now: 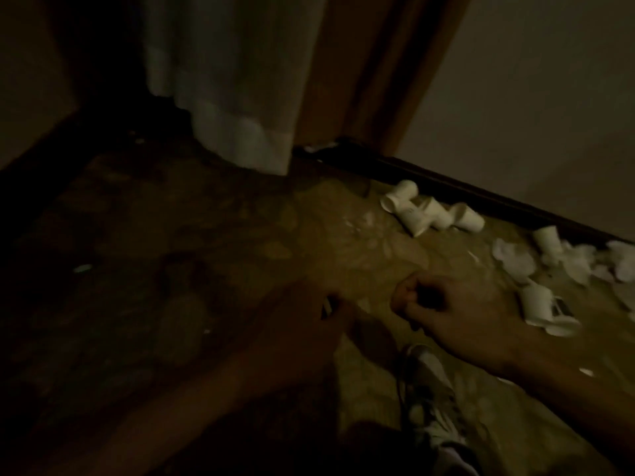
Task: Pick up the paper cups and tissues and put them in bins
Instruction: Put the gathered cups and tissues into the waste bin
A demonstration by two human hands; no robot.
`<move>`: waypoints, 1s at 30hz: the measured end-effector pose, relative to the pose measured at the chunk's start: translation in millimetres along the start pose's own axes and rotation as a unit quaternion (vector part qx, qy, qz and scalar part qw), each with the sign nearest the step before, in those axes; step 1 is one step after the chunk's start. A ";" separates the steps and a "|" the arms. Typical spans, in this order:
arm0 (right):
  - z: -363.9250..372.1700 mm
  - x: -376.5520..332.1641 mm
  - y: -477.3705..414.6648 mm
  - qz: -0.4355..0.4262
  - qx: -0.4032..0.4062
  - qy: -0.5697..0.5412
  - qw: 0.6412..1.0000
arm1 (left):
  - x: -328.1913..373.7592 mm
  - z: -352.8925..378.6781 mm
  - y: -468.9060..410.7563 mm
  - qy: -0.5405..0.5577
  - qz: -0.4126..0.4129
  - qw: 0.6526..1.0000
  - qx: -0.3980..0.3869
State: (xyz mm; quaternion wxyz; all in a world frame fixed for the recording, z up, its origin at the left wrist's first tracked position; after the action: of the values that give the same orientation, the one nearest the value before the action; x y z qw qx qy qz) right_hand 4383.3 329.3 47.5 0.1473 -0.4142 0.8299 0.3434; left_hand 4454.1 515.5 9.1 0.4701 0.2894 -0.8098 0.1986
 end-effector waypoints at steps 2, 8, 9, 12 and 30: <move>-10.6 22.3 -31.4 0.041 0.021 -0.035 0.998 | -4.5 22.3 -41.8 0.037 -0.016 0.999 0.012; -53.1 96.1 -144.7 0.145 0.083 -0.161 0.973 | -32.0 92.3 -167.0 0.050 -0.062 0.997 -0.007; -61.4 108.2 -163.5 0.158 0.081 -0.189 0.966 | -36.4 103.2 -188.4 0.040 -0.070 0.997 -0.017; -81.8 146.2 -219.0 0.232 0.065 -0.294 0.925 | -48.3 137.4 -259.1 0.027 -0.104 0.993 -0.049; -83.8 200.8 -364.5 0.189 0.071 -0.439 0.875 | -81.9 202.4 -427.2 -0.151 -0.043 0.979 -0.132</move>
State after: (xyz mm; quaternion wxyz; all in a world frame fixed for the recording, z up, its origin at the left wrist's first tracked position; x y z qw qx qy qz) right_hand 4551.0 0.1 -161.7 0.4581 -0.0445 0.7646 0.4511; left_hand 4635.2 96.5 -138.5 0.3843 0.2858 -0.8775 0.0237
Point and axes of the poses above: each hand's wrist, its own y-axis away from the middle knuckle, its own z-axis out of the palm, x = y × z, the point moved 3 cm from there along -y, towards the middle knuckle, and after that the axes turned 14 degrees about z, right-handed, at the moved point
